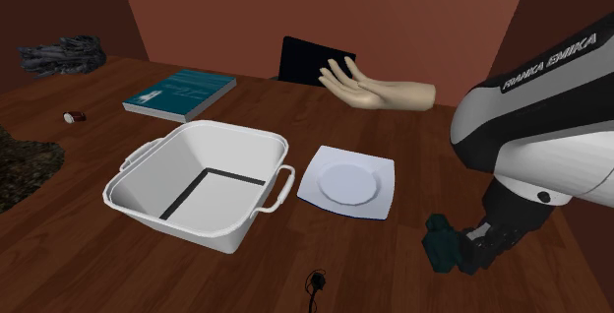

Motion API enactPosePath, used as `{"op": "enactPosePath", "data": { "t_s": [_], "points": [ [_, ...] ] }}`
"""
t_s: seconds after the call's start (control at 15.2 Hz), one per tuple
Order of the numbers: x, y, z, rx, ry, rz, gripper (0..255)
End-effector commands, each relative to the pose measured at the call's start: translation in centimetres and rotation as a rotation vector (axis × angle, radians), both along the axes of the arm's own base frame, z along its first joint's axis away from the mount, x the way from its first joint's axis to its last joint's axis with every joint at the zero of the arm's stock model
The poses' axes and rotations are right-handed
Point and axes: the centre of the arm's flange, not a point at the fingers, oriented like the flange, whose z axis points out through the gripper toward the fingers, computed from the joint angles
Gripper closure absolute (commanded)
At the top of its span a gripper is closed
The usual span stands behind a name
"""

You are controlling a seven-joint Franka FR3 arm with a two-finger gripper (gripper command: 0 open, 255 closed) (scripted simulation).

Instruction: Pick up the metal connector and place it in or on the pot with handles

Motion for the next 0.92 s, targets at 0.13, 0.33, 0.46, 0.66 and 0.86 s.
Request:
{"op": "enactPosePath", "data": {
  "t_s": [0.13,0.33,0.46,0.66,0.86],
  "points": [
    [0.0,0.0,-0.2,-0.001,0.002,-0.001,255],
    [-0.1,0.0,0.9,-0.001,0.002,-0.001,255],
    [-0.1,0.0,2.0,-0.001,0.002,-0.001,255],
    [-0.1,0.0,3.6,-0.001,0.002,-0.001,255],
    [-0.1,0.0,5.2,-0.001,0.002,-0.001,255]
  ]
}}
